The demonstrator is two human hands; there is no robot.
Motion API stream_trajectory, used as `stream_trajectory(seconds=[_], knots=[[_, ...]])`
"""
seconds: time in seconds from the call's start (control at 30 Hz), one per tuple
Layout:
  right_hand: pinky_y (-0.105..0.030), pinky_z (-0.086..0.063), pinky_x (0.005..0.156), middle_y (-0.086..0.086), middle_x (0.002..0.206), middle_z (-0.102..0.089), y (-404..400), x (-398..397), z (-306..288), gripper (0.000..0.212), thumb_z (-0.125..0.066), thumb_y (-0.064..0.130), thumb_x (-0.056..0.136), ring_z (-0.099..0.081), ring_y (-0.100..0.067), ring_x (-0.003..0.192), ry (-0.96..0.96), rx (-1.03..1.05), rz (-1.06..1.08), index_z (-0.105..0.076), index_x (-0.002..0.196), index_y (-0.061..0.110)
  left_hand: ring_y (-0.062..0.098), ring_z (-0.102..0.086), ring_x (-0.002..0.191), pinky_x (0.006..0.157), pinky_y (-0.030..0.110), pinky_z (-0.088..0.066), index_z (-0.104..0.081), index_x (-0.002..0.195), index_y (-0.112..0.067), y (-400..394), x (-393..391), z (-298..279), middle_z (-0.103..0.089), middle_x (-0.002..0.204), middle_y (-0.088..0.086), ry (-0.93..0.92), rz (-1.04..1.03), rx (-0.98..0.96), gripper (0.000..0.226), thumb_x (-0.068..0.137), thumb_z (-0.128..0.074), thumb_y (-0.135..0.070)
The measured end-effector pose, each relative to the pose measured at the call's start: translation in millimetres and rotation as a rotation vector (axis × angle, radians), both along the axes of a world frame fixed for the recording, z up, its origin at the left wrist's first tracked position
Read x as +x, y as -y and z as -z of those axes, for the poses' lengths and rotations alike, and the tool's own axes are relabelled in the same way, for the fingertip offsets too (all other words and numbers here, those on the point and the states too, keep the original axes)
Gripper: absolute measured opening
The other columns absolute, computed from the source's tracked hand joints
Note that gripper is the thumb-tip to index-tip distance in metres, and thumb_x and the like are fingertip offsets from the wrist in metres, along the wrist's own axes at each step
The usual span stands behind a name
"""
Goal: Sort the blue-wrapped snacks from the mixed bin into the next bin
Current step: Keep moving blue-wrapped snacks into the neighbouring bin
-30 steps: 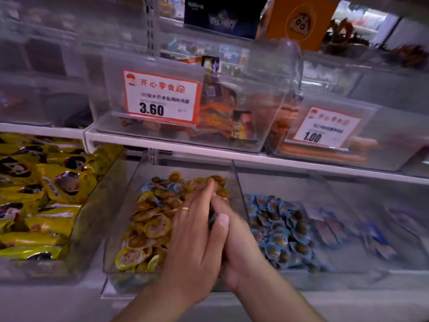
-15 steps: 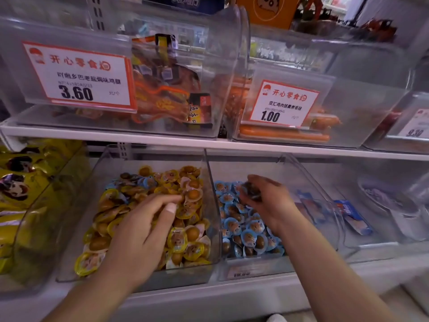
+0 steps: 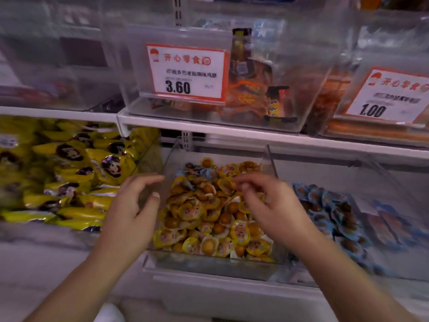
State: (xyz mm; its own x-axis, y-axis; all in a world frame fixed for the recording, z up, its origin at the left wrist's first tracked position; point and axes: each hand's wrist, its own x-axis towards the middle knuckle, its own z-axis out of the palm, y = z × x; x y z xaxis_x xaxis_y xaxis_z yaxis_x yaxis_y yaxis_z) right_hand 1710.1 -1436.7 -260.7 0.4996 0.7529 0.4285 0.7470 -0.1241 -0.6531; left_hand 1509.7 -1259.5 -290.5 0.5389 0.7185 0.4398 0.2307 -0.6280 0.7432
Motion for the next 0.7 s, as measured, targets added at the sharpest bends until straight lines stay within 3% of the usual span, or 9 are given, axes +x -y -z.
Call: stream_trajectory(seconds=[0.07,0.17,0.23,0.3,0.4,0.53,0.63,0.7], knots=[[-0.023,-0.048,0.095,0.009,0.119,-0.067,-22,-29,10,0.034,-0.051,0.038,0.097,-0.059,-0.005,0.109,0.149,-0.193,-0.202,-0.066,0.126,0.027,-0.017,-0.051,0.109,0.088,0.011,-0.041,-0.055,0.120,-0.044,0,-6,6,-0.058,0.120,-0.022,-0.006,0.036,-0.122,0.042,0.097,-0.055,-0.008],[-0.041,-0.024,0.119,0.004,0.144,-0.050,-58,-59,34,0.045,-0.056,0.047,0.096,-0.033,-0.020,0.143,0.325,-0.425,-0.347,-0.056,0.138,0.030,-0.019,-0.053,0.105,0.082,0.005,-0.042,-0.051,0.116,-0.052,0,-12,12,-0.059,0.113,-0.038,-0.020,0.105,-0.204,0.049,0.098,-0.053,-0.006],[-0.049,-0.004,0.123,0.007,0.154,-0.037,-78,-66,45,0.049,-0.057,0.056,0.092,-0.007,-0.017,0.152,0.370,-0.514,-0.356,-0.055,0.137,0.037,-0.016,-0.057,0.103,0.080,0.003,-0.042,-0.049,0.116,-0.055,-3,-19,13,-0.058,0.111,-0.042,-0.048,0.126,-0.203,0.051,0.097,-0.054,-0.008],[-0.057,-0.001,0.120,0.006,0.151,-0.033,-94,-65,50,0.054,-0.062,0.062,0.084,0.003,-0.016,0.152,0.379,-0.566,-0.354,-0.056,0.131,0.037,-0.013,-0.059,0.101,0.079,0.004,-0.044,-0.048,0.116,-0.059,-6,-25,11,-0.058,0.111,-0.040,-0.078,0.135,-0.191,0.046,0.097,-0.056,-0.018],[-0.066,-0.017,0.114,-0.001,0.138,-0.034,-107,-63,53,0.065,-0.066,0.065,0.073,-0.012,-0.025,0.145,0.489,-0.641,-0.334,-0.051,0.127,0.032,-0.012,-0.059,0.098,0.075,0.003,-0.044,-0.047,0.116,-0.060,-7,-30,8,-0.051,0.113,-0.048,-0.090,0.155,-0.193,0.035,0.090,-0.051,-0.037],[-0.056,-0.031,0.109,0.003,0.126,-0.042,-108,-53,51,0.071,-0.054,0.069,0.064,-0.037,-0.022,0.127,0.530,-0.631,-0.276,-0.052,0.126,0.035,-0.009,-0.060,0.097,0.078,0.013,-0.049,-0.045,0.129,-0.052,-6,-31,11,-0.053,0.116,-0.041,-0.113,0.173,-0.178,0.040,0.097,-0.055,-0.030],[-0.041,-0.037,0.106,0.004,0.131,-0.048,-101,-24,41,0.055,-0.067,0.058,0.072,-0.043,-0.020,0.129,0.456,-0.582,-0.142,-0.059,0.123,0.041,-0.013,-0.056,0.098,0.084,0.022,-0.051,-0.041,0.138,-0.047,-9,-33,10,-0.052,0.117,-0.036,-0.161,0.168,-0.188,0.044,0.098,-0.054,-0.033],[-0.041,-0.038,0.110,0.002,0.139,-0.049,-93,-6,34,0.051,-0.071,0.057,0.076,-0.043,-0.022,0.133,0.369,-0.556,-0.076,-0.062,0.124,0.043,-0.016,-0.053,0.099,0.083,0.021,-0.050,-0.040,0.140,-0.045,-9,-34,8,-0.050,0.117,-0.035,-0.176,0.176,-0.177,0.044,0.099,-0.053,-0.035]])
